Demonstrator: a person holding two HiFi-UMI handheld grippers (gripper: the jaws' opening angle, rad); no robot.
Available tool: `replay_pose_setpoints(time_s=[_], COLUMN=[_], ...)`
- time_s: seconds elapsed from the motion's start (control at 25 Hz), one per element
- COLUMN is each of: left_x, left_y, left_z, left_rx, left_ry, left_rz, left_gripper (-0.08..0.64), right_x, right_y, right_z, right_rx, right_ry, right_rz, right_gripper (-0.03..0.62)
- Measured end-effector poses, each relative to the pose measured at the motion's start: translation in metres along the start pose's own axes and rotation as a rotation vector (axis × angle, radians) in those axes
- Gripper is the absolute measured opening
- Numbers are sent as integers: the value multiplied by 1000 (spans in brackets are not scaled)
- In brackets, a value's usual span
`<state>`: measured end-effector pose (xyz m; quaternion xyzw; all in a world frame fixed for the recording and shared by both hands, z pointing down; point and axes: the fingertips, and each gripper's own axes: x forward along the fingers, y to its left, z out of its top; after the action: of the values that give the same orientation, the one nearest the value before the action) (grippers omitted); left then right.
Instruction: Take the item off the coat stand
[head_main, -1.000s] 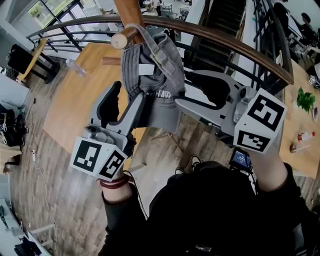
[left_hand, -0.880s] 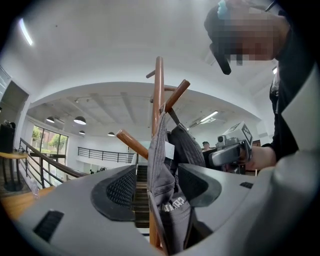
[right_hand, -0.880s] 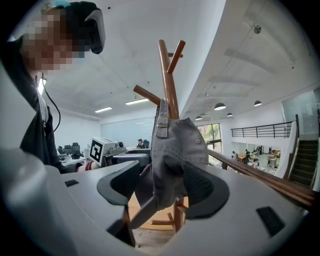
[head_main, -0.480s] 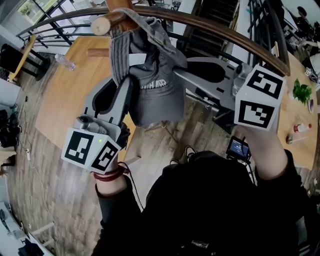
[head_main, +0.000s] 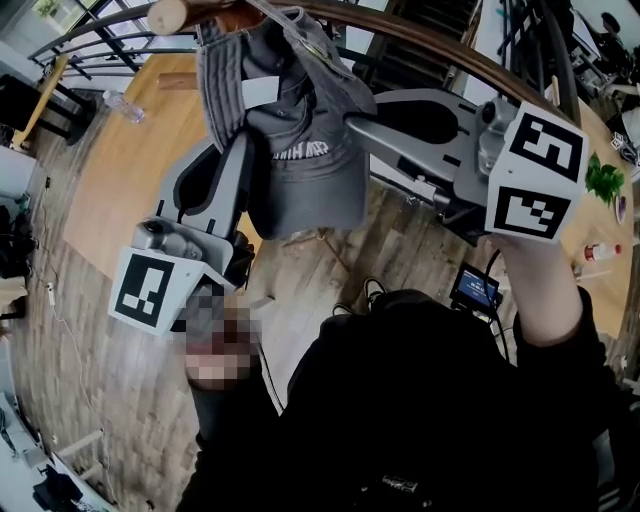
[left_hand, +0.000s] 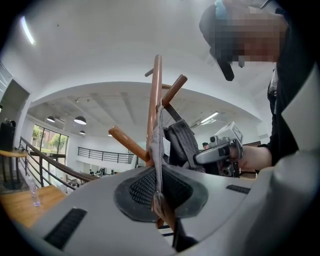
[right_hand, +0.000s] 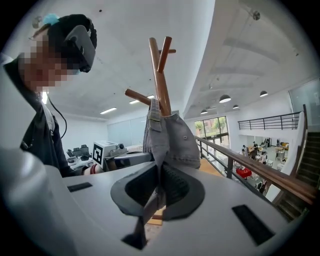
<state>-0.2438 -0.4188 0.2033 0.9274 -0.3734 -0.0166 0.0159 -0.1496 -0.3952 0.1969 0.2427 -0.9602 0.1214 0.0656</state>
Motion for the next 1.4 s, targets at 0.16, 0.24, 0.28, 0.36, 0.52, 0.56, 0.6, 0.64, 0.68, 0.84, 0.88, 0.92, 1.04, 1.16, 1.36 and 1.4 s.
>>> replay_pose_setpoints(time_s=[0.16, 0.24, 0.28, 0.36, 0.52, 0.56, 0.6, 0.64, 0.68, 0.84, 0.88, 0.92, 1.04, 1.16, 1.36, 1.4], left_x=[-4, -6, -7, -12, -47, -55, -61, -65, -67, -69, -69, -69, -72, -71, -73, -75], left_y=[-8, -13, -16, -23, -42, -46, -50, -52, -54, -57, -57, -58, -60, -58, -60, -61], left_z=[8, 15, 19, 26, 36, 38, 39, 41, 42, 46, 46, 45, 42, 44, 49, 52], left_rx=[12, 22, 27, 37, 56, 61, 65, 68, 70, 75, 75, 70, 59, 56, 59, 64], left_ry=[-12, -20, -27, -39, -60, -64, -67, -70, -71, -88, -92, -93, -91, -97, -116, -129], left_rz=[11, 14, 14, 14, 16, 17, 17, 18, 20, 32, 34, 36, 37, 37, 31, 29], left_gripper=[20, 20, 20, 20, 20, 20, 20, 20, 20, 20, 20, 20, 20, 20, 20, 20], right_x=[-6, -11, -14, -19, -26, -27, -27, -28, -28, -28, -28, -28, -27, -26, -27, -29], right_y=[3, 7, 8, 15, 52, 61, 67, 71, 73, 73, 73, 73, 71, 69, 73, 76], right_z=[3, 7, 10, 14, 15, 15, 15, 16, 16, 20, 20, 20, 19, 21, 23, 24], right_rx=[-6, -21, -29, -42, -63, -66, -68, -71, -73, -77, -82, -90, -98, -89, -80, -83], right_ry=[-12, -21, -27, -40, -63, -69, -73, -76, -79, -89, -90, -87, -83, -91, -97, -100], right_rz=[13, 21, 26, 36, 46, 46, 46, 47, 50, 65, 67, 69, 71, 71, 72, 74], right_gripper=[31, 31, 31, 31, 31, 31, 31, 31, 31, 31, 31, 31, 31, 31, 31, 31])
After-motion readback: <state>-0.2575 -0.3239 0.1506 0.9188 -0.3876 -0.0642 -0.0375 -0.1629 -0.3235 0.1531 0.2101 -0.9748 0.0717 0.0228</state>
